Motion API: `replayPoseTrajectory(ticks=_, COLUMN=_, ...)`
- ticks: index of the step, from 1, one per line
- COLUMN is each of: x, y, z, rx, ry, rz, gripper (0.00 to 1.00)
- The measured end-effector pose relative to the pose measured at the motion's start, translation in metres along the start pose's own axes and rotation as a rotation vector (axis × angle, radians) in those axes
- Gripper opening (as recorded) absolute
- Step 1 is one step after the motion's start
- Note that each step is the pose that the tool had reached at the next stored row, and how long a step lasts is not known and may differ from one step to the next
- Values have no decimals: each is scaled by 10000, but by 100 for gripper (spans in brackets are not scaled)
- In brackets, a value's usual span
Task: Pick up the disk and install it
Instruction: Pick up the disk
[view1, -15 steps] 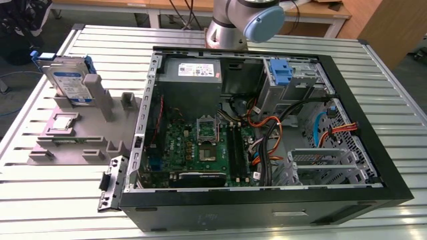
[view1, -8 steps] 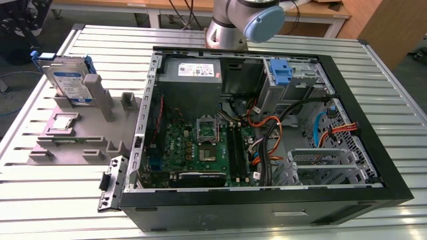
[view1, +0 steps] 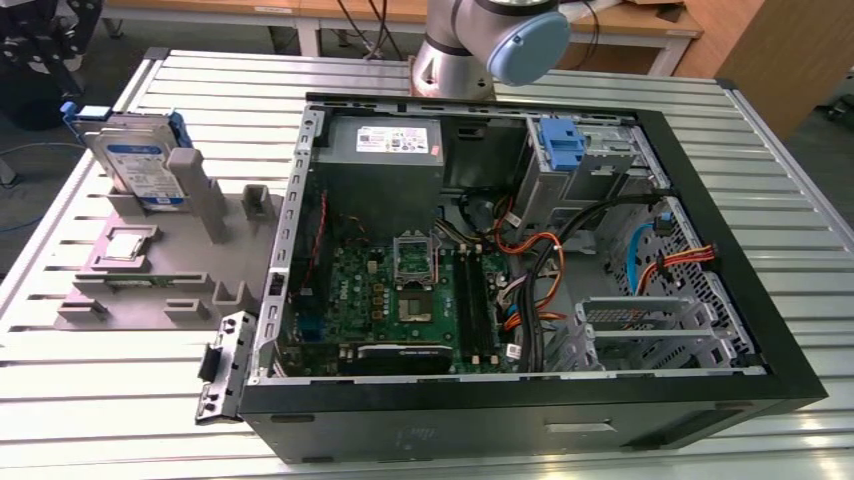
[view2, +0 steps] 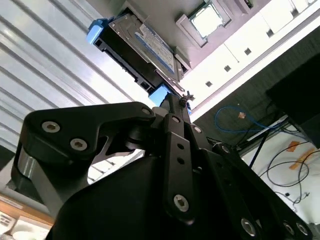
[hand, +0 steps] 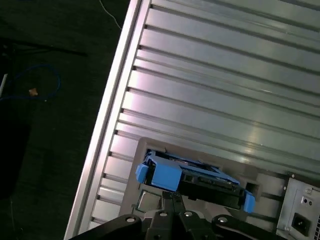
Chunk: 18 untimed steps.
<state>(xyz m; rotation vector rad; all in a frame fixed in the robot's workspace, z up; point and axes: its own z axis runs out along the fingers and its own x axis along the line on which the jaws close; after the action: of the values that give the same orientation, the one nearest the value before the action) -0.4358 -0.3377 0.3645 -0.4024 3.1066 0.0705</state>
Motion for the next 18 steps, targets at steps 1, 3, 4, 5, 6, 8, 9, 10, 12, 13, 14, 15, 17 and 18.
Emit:
replayPoseTrajectory(ticks=1, x=0, y=0, z=0, rx=-2, ry=5, rz=-133, gripper=10)
replayPoseTrajectory(ticks=3, x=0, y=0, z=0, rx=-6, ry=18, rz=-405, gripper=10)
replayPoseTrajectory(ticks=4, x=0, y=0, z=0, rx=-8, ry=24, rz=-557, gripper=10)
replayPoseTrajectory(ticks=5, x=0, y=0, z=1, rx=-10, ry=30, rz=-705, gripper=10)
replayPoseTrajectory(ticks=6, x=0, y=0, z=1, rx=-12, ry=37, rz=-855, gripper=10)
replayPoseTrajectory(ticks=8, x=0, y=0, z=1, rx=-16, ry=49, rz=-1148, gripper=10)
replayPoseTrajectory(ticks=9, x=0, y=0, z=1, rx=-18, ry=56, rz=-1295, gripper=10)
replayPoseTrajectory(ticks=10, x=0, y=0, z=0, rx=-20, ry=63, rz=-1439, gripper=10)
replayPoseTrajectory(ticks=12, x=0, y=0, z=1, rx=-24, ry=74, rz=-1717, gripper=10)
replayPoseTrajectory(ticks=13, x=0, y=0, z=1, rx=-26, ry=80, rz=-1857, gripper=10)
replayPoseTrajectory(ticks=14, x=0, y=0, z=1, rx=-28, ry=87, rz=-1998, gripper=10)
replayPoseTrajectory(ticks=15, x=0, y=0, z=2, rx=-30, ry=93, rz=-2140, gripper=10)
replayPoseTrajectory(ticks=17, x=0, y=0, z=1, rx=-34, ry=107, rz=-2430, gripper=10)
replayPoseTrajectory(ticks=18, x=0, y=0, z=2, rx=-35, ry=111, rz=-2558, gripper=10)
